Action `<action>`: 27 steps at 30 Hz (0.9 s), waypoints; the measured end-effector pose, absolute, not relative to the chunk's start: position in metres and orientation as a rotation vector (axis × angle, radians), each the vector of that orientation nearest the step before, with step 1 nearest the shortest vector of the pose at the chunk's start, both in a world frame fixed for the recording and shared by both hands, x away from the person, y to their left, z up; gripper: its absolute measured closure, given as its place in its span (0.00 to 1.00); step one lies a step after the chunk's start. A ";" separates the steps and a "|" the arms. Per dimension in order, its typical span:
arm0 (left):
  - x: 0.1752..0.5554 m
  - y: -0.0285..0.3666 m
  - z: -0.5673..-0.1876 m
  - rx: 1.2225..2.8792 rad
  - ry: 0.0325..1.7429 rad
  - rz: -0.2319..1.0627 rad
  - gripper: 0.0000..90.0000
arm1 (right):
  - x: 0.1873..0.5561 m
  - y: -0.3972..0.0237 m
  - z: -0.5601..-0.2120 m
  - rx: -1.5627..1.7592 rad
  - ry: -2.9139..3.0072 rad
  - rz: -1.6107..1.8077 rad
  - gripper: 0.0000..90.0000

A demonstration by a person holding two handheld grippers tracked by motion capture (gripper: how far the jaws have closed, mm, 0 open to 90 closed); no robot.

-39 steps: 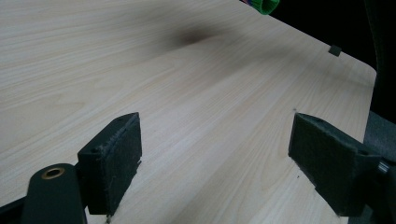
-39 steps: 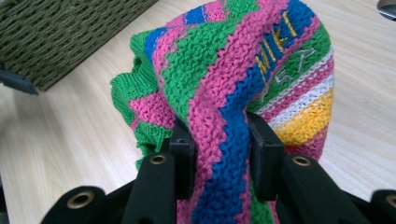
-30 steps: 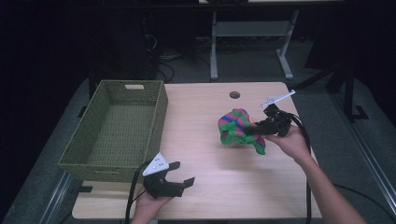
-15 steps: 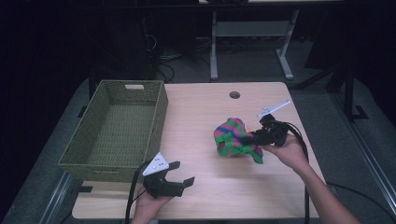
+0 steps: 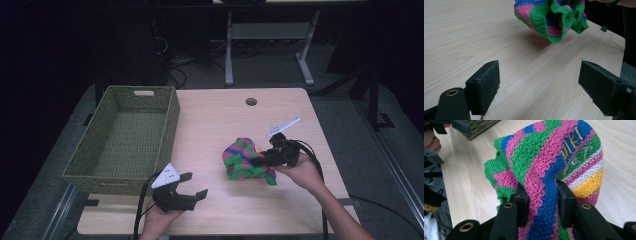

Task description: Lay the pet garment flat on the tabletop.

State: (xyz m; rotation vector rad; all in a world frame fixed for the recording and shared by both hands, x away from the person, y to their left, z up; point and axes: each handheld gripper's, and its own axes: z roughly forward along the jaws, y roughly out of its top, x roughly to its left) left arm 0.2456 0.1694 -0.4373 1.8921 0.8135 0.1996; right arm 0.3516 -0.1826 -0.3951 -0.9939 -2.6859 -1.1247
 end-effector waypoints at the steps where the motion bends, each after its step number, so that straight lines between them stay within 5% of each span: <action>1: 0.245 0.169 -0.437 1.893 0.813 0.198 0.19 | 0.350 -0.181 -0.396 -0.993 -2.691 -1.118 0.74; 27: 0.245 0.166 -0.438 1.906 0.803 0.190 0.19 | 0.333 -0.159 -0.452 -0.950 -2.720 -0.976 0.65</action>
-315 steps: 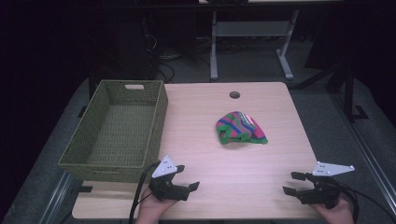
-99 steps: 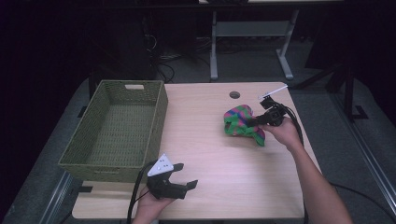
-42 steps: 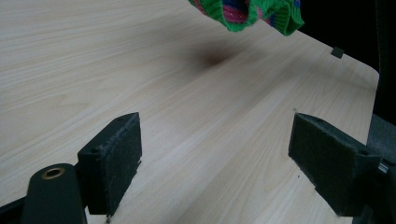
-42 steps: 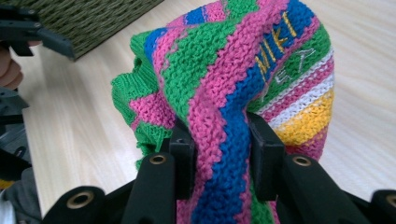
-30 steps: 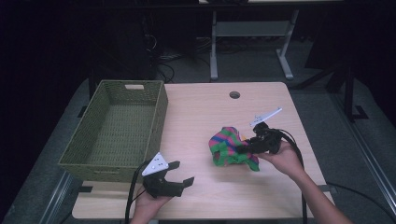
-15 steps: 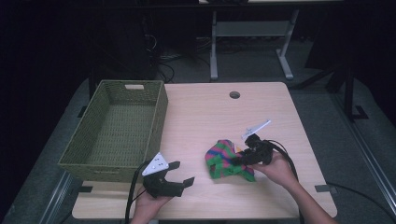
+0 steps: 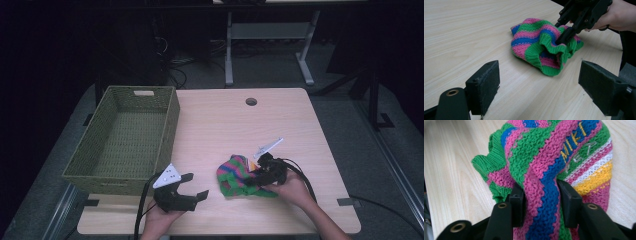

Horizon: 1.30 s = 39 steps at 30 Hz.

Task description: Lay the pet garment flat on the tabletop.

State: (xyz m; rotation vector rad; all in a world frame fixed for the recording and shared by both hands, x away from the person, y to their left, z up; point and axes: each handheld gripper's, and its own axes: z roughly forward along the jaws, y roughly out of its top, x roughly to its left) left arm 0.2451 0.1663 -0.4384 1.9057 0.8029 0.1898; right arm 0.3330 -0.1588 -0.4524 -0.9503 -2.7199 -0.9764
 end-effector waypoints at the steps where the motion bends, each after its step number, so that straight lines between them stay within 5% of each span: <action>1: 0.245 0.166 -0.438 1.905 0.803 0.189 0.19 | 0.334 -0.160 -0.453 -0.946 -2.702 -0.985 0.60; 11: 0.245 0.166 -0.439 1.906 0.807 0.187 0.19 | 0.327 -0.167 -0.436 -0.925 -2.705 -1.073 0.45; 22: 0.245 0.166 -0.439 1.904 0.809 0.189 0.19 | 0.314 -0.167 -0.402 -0.802 -2.742 -1.198 0.48; 39: 0.245 0.167 -0.439 1.904 0.806 0.188 0.19 | 0.308 -0.124 -0.410 -0.591 -2.787 -1.090 0.55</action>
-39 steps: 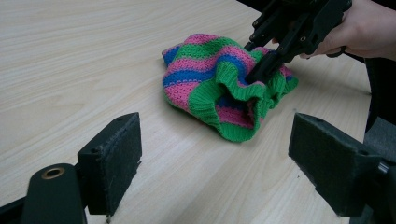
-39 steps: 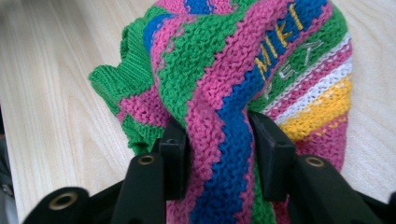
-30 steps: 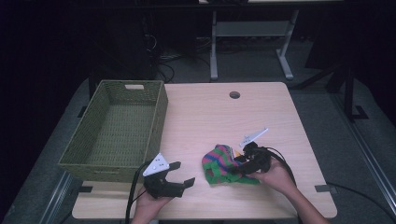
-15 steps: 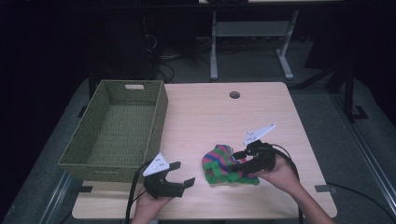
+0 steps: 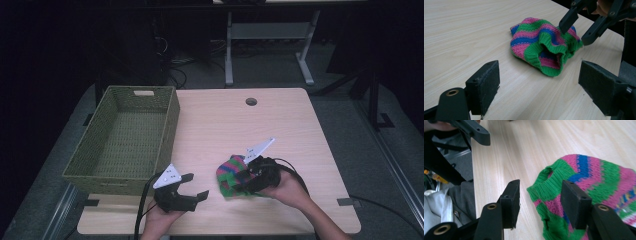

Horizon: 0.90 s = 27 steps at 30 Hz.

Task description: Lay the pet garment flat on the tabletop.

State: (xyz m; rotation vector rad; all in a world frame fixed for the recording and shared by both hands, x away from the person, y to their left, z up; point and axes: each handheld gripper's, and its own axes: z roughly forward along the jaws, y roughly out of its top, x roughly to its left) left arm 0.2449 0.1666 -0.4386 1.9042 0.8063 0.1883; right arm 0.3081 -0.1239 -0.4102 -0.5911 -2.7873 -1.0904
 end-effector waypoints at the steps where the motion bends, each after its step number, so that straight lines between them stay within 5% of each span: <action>1: 0.245 0.167 -0.439 1.904 0.805 0.189 0.19 | 0.310 -0.121 -0.413 -0.574 -2.803 -1.081 0.55; 12: 0.245 0.167 -0.439 1.906 0.806 0.185 0.19 | 0.318 -0.106 -0.442 -0.603 -2.856 -0.944 0.62; 27: 0.244 0.166 -0.439 1.909 0.807 0.186 0.19 | 0.317 -0.108 -0.453 -0.661 -2.892 -0.969 0.89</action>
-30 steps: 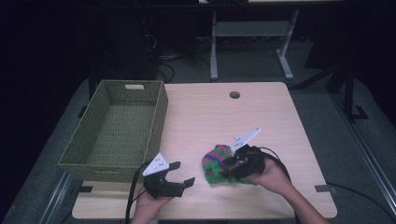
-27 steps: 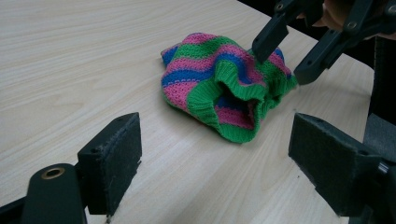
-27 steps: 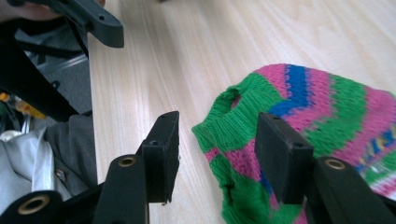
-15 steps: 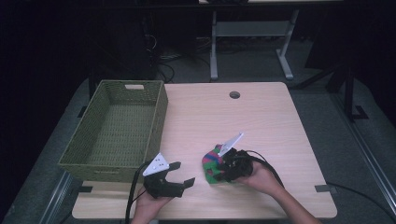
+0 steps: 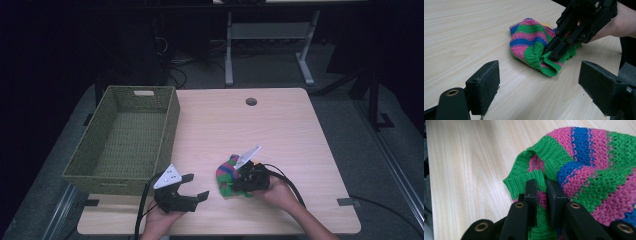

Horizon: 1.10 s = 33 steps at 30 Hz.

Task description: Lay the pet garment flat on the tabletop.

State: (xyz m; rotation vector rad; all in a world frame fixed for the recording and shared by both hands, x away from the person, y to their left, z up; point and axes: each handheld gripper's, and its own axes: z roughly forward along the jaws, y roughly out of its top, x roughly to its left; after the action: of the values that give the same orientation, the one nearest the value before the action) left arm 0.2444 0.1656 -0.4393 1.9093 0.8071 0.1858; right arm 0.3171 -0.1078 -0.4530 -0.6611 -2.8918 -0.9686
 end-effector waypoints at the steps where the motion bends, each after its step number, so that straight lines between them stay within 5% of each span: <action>1: 0.244 0.165 -0.439 1.910 0.807 0.186 0.19 | 0.316 -0.108 -0.452 -0.661 -2.896 -0.964 0.90; 33: 0.248 0.157 -0.440 1.924 0.775 0.183 0.19 | 0.312 -0.139 -0.391 -0.742 -2.778 -1.188 0.91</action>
State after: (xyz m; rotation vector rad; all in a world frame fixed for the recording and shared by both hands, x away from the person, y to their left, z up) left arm 0.2475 0.1566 -0.4397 1.9242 0.7749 0.1832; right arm 0.3116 -0.1389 -0.3910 -0.7416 -2.7776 -1.1881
